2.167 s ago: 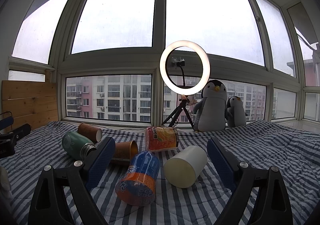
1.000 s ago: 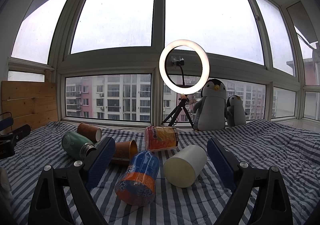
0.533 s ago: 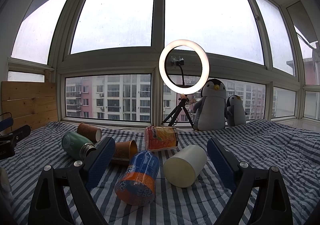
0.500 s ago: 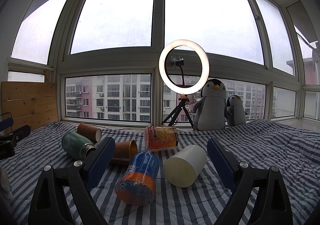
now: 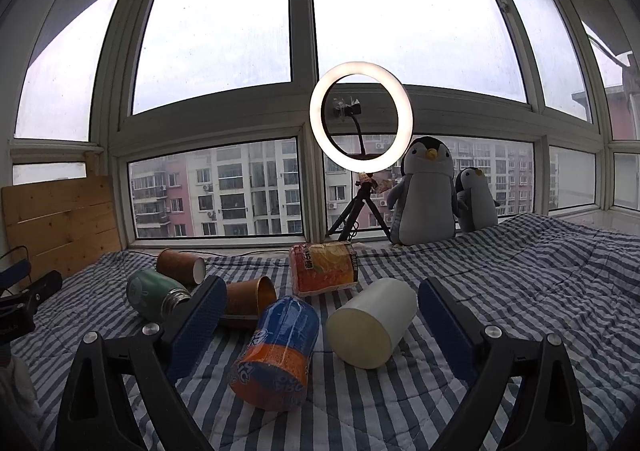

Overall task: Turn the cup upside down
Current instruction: 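Move the right gripper to the white cup lying on its side and grasp it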

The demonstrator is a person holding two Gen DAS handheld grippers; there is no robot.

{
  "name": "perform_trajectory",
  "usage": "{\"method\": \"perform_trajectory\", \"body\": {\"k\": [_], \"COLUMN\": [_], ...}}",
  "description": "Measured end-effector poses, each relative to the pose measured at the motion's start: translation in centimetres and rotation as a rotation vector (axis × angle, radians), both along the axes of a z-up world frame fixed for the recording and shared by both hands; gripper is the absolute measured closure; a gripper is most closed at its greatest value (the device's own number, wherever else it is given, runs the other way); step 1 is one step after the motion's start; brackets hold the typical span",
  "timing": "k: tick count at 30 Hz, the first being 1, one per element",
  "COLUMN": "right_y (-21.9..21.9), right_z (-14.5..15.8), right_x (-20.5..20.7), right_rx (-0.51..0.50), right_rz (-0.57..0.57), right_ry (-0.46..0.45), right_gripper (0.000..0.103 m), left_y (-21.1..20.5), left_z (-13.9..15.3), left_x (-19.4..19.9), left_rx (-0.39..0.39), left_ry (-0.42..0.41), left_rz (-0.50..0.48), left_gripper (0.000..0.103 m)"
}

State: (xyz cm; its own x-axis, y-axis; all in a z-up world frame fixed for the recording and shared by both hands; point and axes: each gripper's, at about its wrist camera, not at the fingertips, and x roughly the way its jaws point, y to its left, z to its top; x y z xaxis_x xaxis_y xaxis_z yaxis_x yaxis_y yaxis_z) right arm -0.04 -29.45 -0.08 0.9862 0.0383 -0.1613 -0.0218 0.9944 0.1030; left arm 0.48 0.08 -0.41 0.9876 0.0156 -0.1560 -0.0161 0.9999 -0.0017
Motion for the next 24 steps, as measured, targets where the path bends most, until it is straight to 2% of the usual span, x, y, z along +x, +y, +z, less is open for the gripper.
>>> {"method": "perform_trajectory", "body": {"k": [3,9,15,19,24], "right_y": [-2.0,-4.7,-6.7,-8.7,-10.0], "right_z": [0.0,-0.2,0.0,0.3,0.4], "right_x": [1.1,2.7,5.8,9.2,14.2], "right_rx": [0.077,0.148,0.156,0.159,0.148], "right_rz": [-0.024,-0.034,-0.021,-0.014,0.001], "right_ry": [0.046,0.131,0.258,0.371,0.484], "right_gripper": [0.008,0.009,0.032,0.058,0.066], "left_y": [0.0,0.0,0.3,0.5,0.7], "left_z": [0.0,-0.1,-0.1,-0.1,0.2], "left_x": [0.0,0.2,0.4,0.4,0.5], "left_rx": [0.001,0.002,-0.012,-0.015,-0.032], "left_ry": [0.0,0.01,0.016,0.018,0.029], "left_rz": [-0.003,-0.008,-0.008,-0.017,-0.054], "left_gripper": [0.001,0.001,0.001,0.001,0.001]}}
